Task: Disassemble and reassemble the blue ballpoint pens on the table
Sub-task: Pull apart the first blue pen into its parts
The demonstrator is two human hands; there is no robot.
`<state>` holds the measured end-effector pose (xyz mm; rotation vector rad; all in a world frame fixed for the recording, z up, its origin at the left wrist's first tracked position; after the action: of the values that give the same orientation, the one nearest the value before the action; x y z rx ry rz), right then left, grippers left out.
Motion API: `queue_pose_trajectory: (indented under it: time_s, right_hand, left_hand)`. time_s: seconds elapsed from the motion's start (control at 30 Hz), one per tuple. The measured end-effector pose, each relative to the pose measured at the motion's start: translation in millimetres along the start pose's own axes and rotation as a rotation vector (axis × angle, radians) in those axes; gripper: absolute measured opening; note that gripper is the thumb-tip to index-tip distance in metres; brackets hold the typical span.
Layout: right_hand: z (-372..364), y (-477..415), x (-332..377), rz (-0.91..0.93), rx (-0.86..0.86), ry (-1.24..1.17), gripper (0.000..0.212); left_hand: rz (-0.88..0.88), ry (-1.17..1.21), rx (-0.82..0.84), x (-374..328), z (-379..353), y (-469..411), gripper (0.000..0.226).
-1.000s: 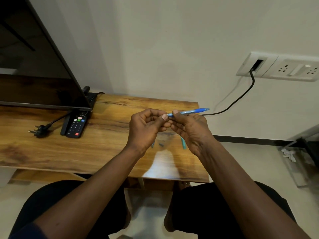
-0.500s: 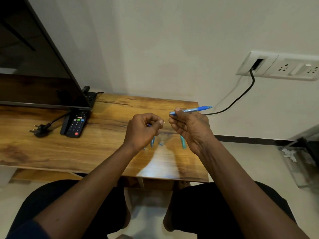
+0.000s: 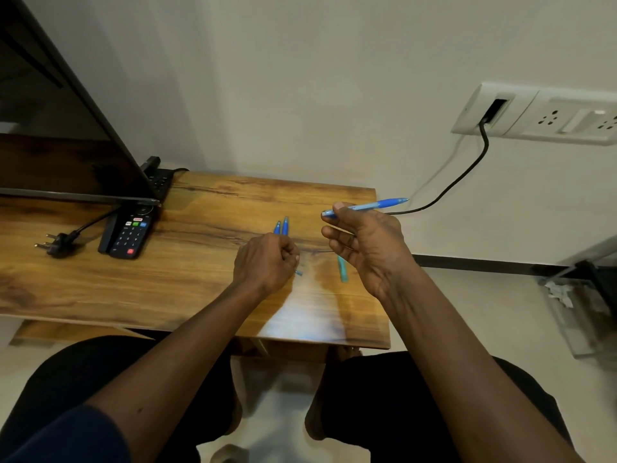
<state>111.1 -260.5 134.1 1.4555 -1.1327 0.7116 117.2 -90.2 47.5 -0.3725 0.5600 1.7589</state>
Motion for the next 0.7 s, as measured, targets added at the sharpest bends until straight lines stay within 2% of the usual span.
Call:
queue_pose_trajectory:
  time_s: [0.27,0.47,0.57,0.7]
  right_hand:
    - [7,-1,2,0.0,0.007,-0.007,0.022]
    - [7,-2,2,0.002,0.015,-0.01,0.024]
    - [4,-1,3,0.005,0.026,-0.013,0.026]
    - [-2,1,5,0.011,0.038,-0.02,0.025]
  left_hand:
    - [-0.033,-0.124,-0.048,-6,-1,-3,0.008]
    - [-0.03,-0.114,-0.028,-7,2,-2,0.013]
    - [-0.021,-0.036,-0.041,-10,12,1,0.018]
    - [-0.018,0.289,-0.078,-23,37,6,0.019]
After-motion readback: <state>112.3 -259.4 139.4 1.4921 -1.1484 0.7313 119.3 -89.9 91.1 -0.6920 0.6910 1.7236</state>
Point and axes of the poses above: each hand's wrist, its own y-axis away from the middle knuckle, its own z-axis out of the back of the hand, x = y × z, the point moved 4 cm from there along -y, towards the middle knuckle, and after that the axes turned 6 degrees about z, right-handed, at the moved point
